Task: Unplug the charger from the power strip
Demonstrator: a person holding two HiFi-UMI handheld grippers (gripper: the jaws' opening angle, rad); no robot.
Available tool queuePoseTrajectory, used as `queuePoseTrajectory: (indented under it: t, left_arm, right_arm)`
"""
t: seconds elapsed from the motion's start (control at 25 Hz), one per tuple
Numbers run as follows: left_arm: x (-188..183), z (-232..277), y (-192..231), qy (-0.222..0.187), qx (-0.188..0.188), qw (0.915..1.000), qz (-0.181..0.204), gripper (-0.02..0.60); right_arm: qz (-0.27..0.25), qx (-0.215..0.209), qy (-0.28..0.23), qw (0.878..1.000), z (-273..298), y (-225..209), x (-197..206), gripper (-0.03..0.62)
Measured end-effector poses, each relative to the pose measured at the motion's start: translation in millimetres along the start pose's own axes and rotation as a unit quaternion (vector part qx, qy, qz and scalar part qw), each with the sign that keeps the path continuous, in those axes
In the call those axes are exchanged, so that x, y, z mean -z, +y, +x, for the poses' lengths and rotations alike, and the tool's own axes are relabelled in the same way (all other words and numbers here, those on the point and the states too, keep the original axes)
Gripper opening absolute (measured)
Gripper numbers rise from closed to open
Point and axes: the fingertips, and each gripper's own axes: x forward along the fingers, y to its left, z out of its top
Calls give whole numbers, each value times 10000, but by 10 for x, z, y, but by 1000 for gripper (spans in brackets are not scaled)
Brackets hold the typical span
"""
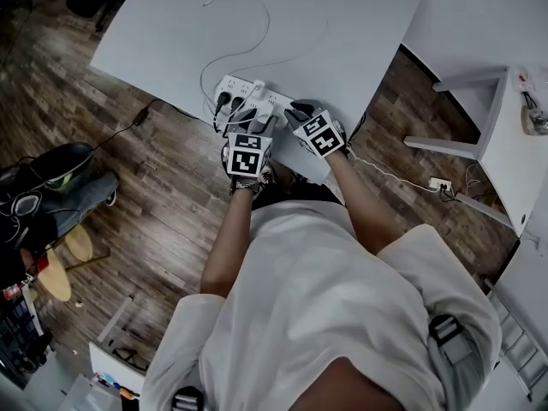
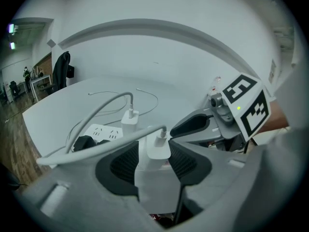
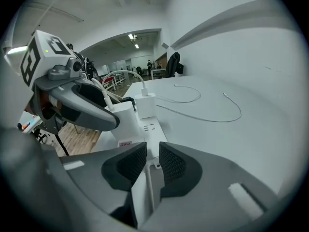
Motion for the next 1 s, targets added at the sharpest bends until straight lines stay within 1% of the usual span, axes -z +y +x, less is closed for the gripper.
queuePoseTrajectory:
  t: [0.04,0.12,0.16,0.36,0.44,0.48,0.56,0.64,0.76,0.8,0.88,1.0]
  left_arm:
    - [-7,10,-2,-11,22,10000,39,190]
    - [-5,33,-14,-41,52,9999,128,150]
    - [-3,34,-16,-63,70,9999,109,149]
    - [-14,8,3,-230,251,9990,-306,150]
    - [-14,3,16,-250,290,9985,-388,150]
    - [-9,1,20,-229,290,9987,-364,150]
    - [9,-1,12,-123,225,9996,-122,149]
    - [6,7,-12,-10,120,9995,280,144]
    - [-48,18,-28,15,30,9961,885,143]
    - [-57,21,-23,8,34,9950,998,143]
    - [-33,26,-7,9,76,9950,1000,143]
    - [13,5,24,-4,163,9980,615,143]
  right_arm:
    - [-22,16,-16,10000,-2,0,-6,84]
    - [-32,30,-44,10000,3,-7,-13,84]
    - [-10,22,-50,10000,6,-10,-12,84]
    - [122,28,-140,9998,-1,-6,0,84]
    - [145,45,-180,9997,2,0,1,84]
    - [154,48,-186,9997,5,4,4,84]
    - [154,61,-177,9997,7,12,14,84]
    - [167,89,-168,9997,0,16,22,84]
    - [217,122,-155,9996,-17,34,17,84]
    - [209,129,-140,9996,-14,45,15,86]
    - [195,134,-112,9997,-5,66,24,87]
    - [183,144,-89,9997,4,81,29,89]
